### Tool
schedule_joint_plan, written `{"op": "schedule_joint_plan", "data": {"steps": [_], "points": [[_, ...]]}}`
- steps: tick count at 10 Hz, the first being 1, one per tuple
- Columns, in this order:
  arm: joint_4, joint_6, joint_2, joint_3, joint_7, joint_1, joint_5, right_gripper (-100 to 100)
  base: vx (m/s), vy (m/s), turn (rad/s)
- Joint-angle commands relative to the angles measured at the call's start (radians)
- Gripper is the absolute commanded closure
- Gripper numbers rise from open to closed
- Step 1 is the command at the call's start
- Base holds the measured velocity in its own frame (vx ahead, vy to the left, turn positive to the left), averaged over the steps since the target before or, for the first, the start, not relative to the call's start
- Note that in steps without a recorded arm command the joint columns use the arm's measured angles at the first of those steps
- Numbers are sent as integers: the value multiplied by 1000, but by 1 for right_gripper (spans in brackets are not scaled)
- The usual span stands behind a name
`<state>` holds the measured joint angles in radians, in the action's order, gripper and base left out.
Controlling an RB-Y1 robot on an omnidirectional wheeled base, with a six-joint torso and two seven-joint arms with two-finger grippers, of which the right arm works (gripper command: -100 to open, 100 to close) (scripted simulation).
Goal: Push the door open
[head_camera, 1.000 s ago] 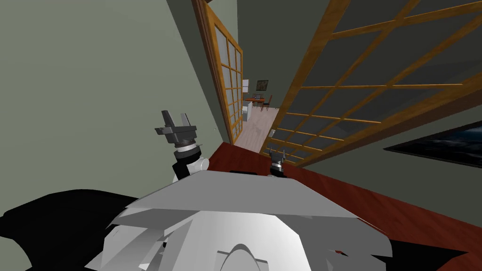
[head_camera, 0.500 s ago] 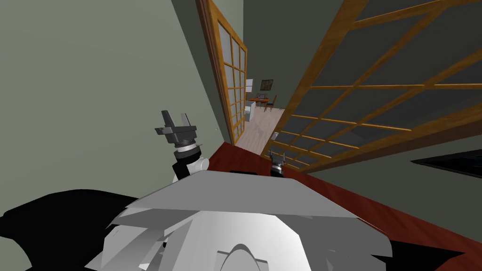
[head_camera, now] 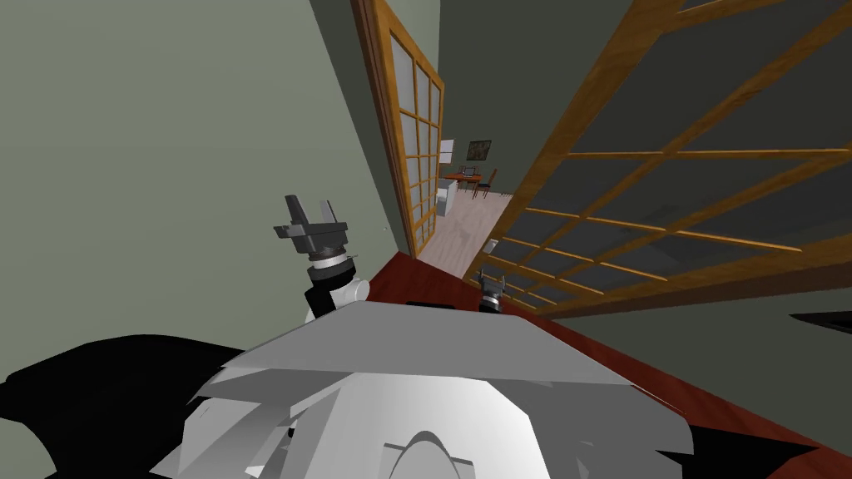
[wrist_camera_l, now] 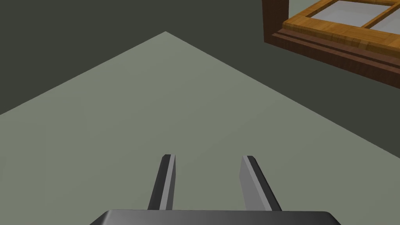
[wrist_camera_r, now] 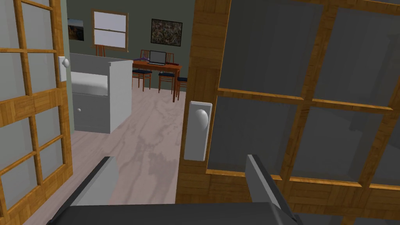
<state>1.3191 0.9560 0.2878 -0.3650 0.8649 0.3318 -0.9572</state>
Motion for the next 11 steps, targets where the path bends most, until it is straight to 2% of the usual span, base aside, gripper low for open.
{"op": "schedule_joint_plan", "data": {"steps": [1, 2, 6, 11], "points": [[-33, 16, 5, -10, 23, -9, -25, -100, 83, -43, 104], [-64, 32, 12, -21, 48, -15, -52, -100, 119, -70, 170], [-124, 62, 25, -41, 94, -27, -105, -100, 92, -59, 89], [-227, 114, 47, -75, 173, -48, -195, -100, 117, -82, 120]]}}
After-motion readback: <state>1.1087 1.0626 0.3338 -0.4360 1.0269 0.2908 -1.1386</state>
